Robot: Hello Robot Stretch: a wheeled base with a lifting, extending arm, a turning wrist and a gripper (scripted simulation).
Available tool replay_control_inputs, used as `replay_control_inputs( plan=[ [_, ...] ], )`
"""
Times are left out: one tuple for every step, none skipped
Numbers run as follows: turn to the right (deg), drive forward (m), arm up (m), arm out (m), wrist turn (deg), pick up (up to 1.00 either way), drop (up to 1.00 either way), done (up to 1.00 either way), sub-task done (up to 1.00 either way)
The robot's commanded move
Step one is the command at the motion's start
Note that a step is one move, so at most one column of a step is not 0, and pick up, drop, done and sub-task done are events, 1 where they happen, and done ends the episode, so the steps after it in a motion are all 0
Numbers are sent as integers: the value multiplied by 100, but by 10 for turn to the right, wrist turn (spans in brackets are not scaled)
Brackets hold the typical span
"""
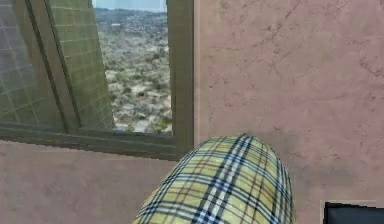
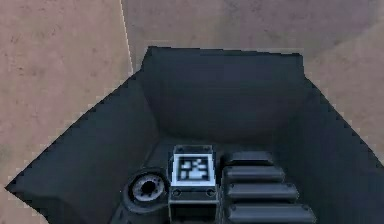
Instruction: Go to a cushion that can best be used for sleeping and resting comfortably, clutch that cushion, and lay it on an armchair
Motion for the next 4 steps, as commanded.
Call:
replay_control_inputs(
  plan=[
    [150,0,0,0,0,0,0,0,0],
    [0,0,0,48,0,0,0,0,0],
    [0,0,0,0,450,0,0,0,0],
    [0,0,0,0,450,0,0,0,0]
  ],
)
